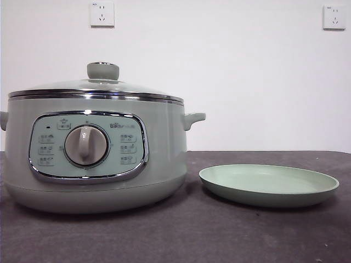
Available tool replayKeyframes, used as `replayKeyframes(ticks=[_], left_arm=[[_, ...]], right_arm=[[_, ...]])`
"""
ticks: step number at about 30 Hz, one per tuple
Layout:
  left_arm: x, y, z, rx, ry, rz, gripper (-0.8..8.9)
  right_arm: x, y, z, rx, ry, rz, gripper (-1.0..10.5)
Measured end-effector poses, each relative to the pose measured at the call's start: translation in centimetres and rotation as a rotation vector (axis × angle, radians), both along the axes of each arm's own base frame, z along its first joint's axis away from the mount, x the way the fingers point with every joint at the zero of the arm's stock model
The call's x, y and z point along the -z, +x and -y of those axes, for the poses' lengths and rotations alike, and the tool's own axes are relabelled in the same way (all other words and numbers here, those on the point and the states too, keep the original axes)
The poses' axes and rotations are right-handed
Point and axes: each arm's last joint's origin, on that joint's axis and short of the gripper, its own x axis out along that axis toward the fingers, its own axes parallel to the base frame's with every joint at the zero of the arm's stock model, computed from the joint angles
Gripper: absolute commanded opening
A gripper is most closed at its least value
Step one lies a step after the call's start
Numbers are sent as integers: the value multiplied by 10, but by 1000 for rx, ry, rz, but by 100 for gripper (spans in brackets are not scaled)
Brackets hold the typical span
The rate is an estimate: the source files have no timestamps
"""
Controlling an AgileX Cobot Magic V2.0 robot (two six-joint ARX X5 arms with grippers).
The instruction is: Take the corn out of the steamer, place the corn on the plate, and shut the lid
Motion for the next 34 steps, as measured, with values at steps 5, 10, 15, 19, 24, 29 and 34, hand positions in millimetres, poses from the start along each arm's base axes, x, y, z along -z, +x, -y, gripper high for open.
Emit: replayKeyframes(ticks=[5,10,15,19,24,29,34], left_arm=[[-41,-6,0,4,21,10,-8],[-72,0,0,27,100,-57,-8],[-105,11,3,133,172,-82,-5],[-124,22,7,246,187,-112,-4],[-136,38,10,369,191,-186,18],[-133,53,11,383,200,-237,422],[-128,67,12,390,197,-267,441]], right_arm=[[-40,2,-2,-69,-91,-7,-9],[-81,12,-5,-190,-209,-2,-8],[-114,29,-9,-325,-287,-37,-1],[-131,43,-13,-445,-330,-74,1],[-140,59,-16,-569,-372,-144,18],[-138,68,-17,-599,-395,-165,352],[-136,71,-17,-604,-397,-179,409]])
